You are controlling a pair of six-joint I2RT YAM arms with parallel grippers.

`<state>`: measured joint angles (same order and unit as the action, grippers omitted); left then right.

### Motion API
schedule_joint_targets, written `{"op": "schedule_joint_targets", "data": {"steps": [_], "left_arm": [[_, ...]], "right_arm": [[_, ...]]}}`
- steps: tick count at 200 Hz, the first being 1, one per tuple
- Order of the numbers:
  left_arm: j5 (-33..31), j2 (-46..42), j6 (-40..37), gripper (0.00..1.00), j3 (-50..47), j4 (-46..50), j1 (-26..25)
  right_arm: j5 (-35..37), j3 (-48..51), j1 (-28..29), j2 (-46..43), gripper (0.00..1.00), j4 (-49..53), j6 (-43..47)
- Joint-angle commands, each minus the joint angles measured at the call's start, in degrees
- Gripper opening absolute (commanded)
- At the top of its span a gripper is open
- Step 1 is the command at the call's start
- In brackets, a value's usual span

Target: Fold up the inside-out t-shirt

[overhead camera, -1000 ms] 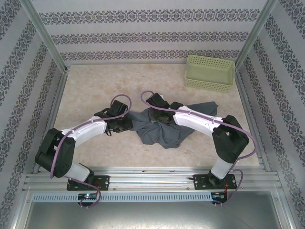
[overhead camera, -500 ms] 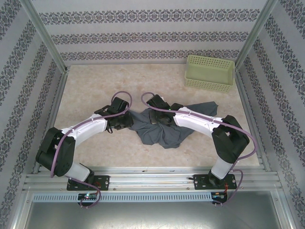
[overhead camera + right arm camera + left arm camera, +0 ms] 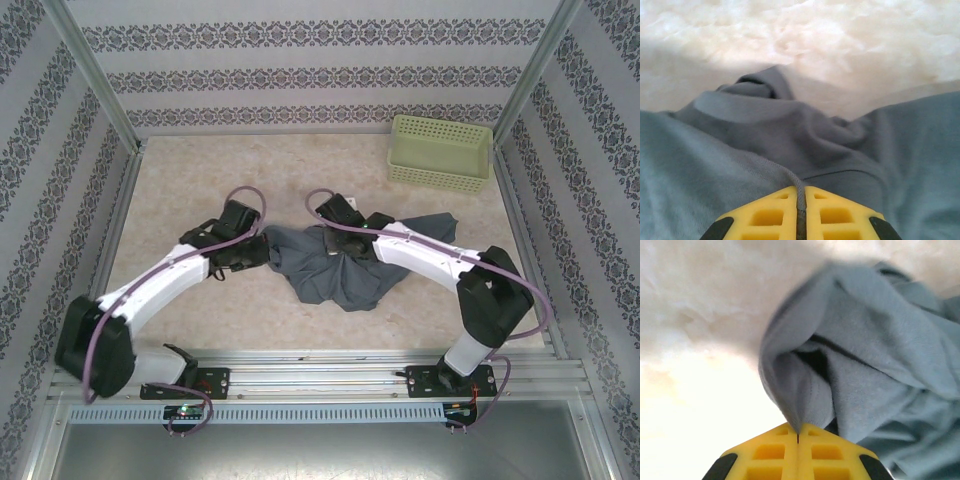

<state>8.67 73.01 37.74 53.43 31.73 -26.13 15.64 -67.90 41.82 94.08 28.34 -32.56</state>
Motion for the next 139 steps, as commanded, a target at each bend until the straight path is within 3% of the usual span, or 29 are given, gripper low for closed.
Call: {"op": "schedule_joint_targets", "data": {"steps": [1, 41, 79, 97, 120, 139], "left_arm": [[-3.9, -8.8, -3.8, 0.0, 2.8, 10.9, 2.0], [2.6, -19.1, -3.4, 0.0, -2.3, 12.4, 11.6], [9.8, -13.1, -2.3, 0.0, -0.6, 8.7, 11.7], [10.4, -9.9, -1.0, 0.0, 1.7, 6.3, 8.3], [10.6, -6.7, 0.3, 0.0, 3.8, 3.5, 6.0], [10.1, -5.3, 1.1, 0.0, 4.0, 2.7, 6.2]], "right_arm": [[6.5, 0.5, -1.9, -4.1, 0.08, 4.5, 2.0], [5.7, 0.9, -0.8, -9.0, 0.09, 4.7, 3.3], [5.7, -2.6, 6.0, -7.7, 0.1, 3.3, 4.9], [3.9, -4.3, 6.8, -4.3, 0.14, 2.2, 4.1], [3.7, -6.7, 6.3, 0.0, 0.46, 4.0, 2.3], [-0.3, -5.9, 8.0, -2.1, 0.62, 1.8, 4.5]]}}
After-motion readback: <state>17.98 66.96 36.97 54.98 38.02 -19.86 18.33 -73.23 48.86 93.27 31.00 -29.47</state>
